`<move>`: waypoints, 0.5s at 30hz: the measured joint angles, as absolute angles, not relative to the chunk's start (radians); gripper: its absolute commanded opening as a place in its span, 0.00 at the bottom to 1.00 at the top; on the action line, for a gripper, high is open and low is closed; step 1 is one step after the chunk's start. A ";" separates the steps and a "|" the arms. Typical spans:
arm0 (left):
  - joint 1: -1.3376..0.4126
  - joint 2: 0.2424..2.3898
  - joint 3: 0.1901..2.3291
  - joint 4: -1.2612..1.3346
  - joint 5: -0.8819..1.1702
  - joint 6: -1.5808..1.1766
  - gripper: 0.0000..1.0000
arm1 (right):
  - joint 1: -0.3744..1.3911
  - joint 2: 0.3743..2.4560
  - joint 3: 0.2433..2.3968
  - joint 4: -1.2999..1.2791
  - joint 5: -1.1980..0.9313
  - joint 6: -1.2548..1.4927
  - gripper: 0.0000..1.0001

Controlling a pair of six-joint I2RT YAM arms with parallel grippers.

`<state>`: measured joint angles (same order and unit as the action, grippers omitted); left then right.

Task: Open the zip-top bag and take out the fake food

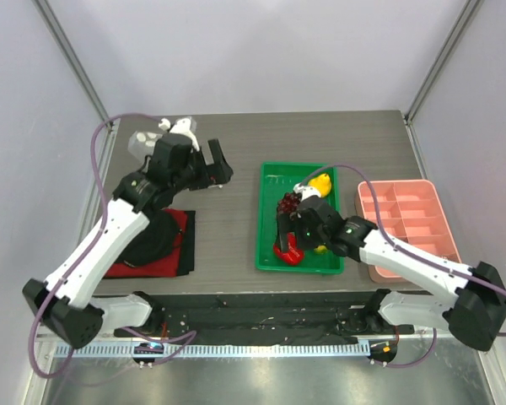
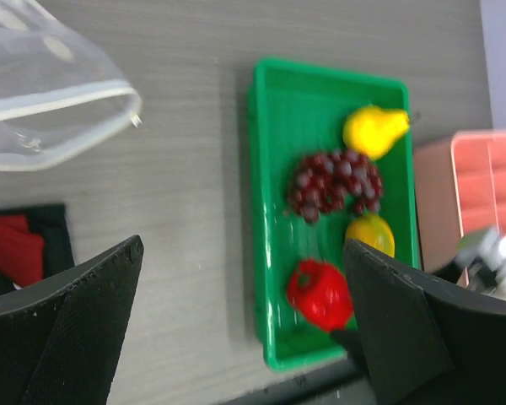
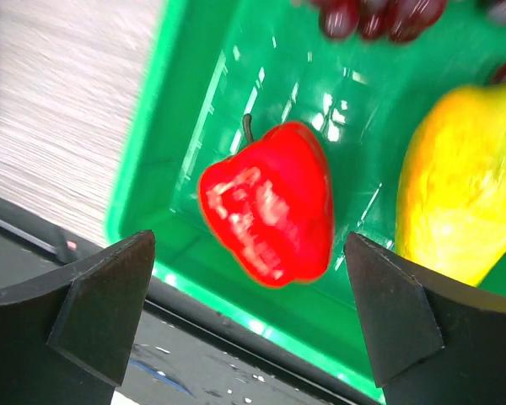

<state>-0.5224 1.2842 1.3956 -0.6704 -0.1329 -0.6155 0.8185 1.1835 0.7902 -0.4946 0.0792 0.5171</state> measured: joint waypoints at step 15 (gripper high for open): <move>-0.596 0.719 0.874 -0.407 0.128 -0.795 1.00 | 0.819 0.807 0.815 -0.566 0.321 0.586 1.00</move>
